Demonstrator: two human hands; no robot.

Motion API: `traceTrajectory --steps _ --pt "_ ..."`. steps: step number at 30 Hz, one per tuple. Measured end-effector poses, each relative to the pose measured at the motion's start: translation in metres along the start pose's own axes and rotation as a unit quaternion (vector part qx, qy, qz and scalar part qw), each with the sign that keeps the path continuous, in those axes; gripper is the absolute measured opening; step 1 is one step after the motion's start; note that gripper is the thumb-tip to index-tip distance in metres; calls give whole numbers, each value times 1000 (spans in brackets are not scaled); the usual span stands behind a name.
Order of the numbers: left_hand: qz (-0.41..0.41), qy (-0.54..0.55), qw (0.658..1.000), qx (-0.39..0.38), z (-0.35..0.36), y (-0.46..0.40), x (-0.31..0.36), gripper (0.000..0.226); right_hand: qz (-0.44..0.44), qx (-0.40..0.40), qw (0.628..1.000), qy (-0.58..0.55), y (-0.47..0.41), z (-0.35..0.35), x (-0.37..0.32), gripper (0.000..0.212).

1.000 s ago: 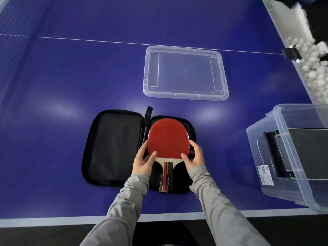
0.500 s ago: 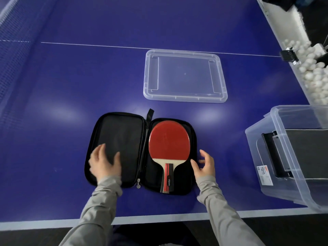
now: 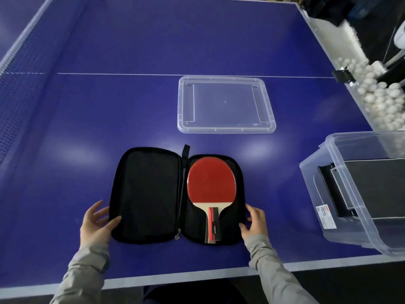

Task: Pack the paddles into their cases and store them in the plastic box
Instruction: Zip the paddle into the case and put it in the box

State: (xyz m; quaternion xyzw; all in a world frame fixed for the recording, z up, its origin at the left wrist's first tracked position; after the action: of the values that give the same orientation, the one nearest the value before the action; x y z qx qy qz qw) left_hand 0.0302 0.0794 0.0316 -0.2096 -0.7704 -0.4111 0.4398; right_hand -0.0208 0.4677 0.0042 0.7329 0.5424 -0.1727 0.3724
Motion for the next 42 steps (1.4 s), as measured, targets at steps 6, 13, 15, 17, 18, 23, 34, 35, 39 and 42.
traceTrajectory --steps 6,13,15,17,18,23,34,35,39,42 --pt "24 73 991 -114 15 49 27 52 -9 -12 1000 16 2 -10 -5 59" --pt "161 -42 966 -197 69 113 64 60 -113 83 983 -119 12 -29 -69 36" --pt "203 -87 950 -220 92 127 69 62 -164 67 974 -142 15 -27 -98 31" --pt "232 -132 935 -234 111 137 69 59 -188 38 970 -149 16 -23 -119 31" --pt "241 -155 929 -234 119 141 69 56 -188 28 971 -148 16 -22 -125 34" --pt "260 -188 898 -300 145 146 58 60 -151 38 983 -100 11 -22 -120 53" --pt "-12 -198 967 -158 152 36 22 77 62 -15 995 -71 -24 -22 -43 53" --pt "-26 -202 965 -167 157 29 22 81 77 -17 994 -82 -26 -20 -39 53" --pt "-58 -150 964 -210 175 14 24 86 100 -22 989 -110 -30 -16 -26 50" --pt "-48 -200 956 -211 185 9 26 84 107 -31 984 -141 -33 -14 -22 49"
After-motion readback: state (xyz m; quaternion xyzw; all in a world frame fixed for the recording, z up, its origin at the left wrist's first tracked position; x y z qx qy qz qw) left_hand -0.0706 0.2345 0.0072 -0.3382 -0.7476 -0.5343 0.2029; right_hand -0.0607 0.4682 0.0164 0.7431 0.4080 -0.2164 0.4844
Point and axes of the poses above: each hand's wrist, its own y-axis away from the middle knuckle, its own z-axis out of the palm, x = y × z, the point moved 2 cm from there along -y, towards the middle knuckle, and after that the axes turned 3 degrees about -x, right-handed, at the moved point
